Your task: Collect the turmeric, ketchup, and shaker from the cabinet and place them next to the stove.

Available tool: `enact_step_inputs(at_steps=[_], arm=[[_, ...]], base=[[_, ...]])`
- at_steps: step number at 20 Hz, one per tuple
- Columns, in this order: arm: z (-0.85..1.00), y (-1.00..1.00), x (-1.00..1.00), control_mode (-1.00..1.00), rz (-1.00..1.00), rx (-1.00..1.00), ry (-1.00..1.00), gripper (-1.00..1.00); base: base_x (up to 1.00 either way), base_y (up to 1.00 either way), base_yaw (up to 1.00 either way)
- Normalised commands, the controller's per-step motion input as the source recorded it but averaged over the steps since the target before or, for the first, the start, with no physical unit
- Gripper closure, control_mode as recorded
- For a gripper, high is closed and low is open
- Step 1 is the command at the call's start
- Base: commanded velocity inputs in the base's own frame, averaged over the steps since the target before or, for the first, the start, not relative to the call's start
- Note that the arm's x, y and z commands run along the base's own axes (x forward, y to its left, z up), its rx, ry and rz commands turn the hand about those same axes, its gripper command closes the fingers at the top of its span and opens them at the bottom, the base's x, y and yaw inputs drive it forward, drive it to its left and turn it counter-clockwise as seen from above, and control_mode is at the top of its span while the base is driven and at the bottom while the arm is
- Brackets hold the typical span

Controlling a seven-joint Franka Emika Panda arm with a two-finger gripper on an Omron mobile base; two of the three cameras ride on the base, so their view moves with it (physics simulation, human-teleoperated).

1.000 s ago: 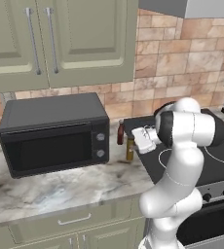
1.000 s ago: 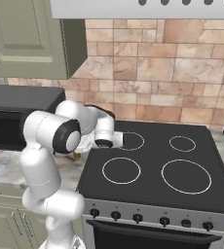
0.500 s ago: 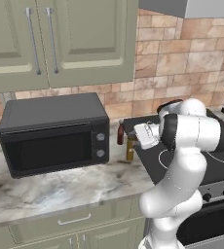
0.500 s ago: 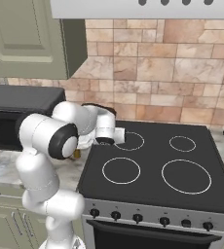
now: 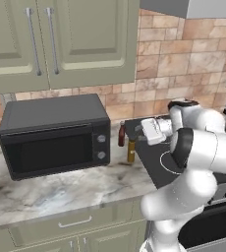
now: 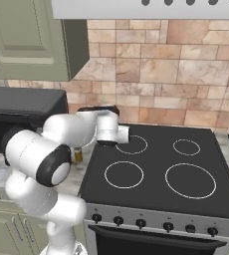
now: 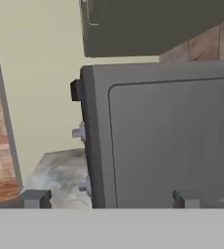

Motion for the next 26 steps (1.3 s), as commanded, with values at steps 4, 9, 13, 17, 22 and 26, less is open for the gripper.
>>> enact_step_inputs(at_steps=[4,9,13,17,22,26], arm=[[0.71,0.03,-0.49,-1.00,-0.10,0.00,0.00,-1.00],[0.62,0.17,-0.57,-1.00,-0.18,-0.02,0.00,-1.00],[0.56,0.22,-0.64,-1.00,-0.26,-0.03,0.02,-1.00],[0.50,0.26,-0.65,-1.00,-0.30,-0.04,0.07,-1.00],[0.41,0.23,-0.69,-1.00,-0.32,-0.04,0.10,-1.00],[0.32,0.28,-0.68,-1.00,-0.33,-0.06,0.12,-1.00]], base=[[0.00,0.00,0.00],[0.00,0.00,0.00],[0.00,0.00,0.00],[0.00,0.00,0.00],[0.00,0.00,0.00],[0.00,0.00,0.00]])
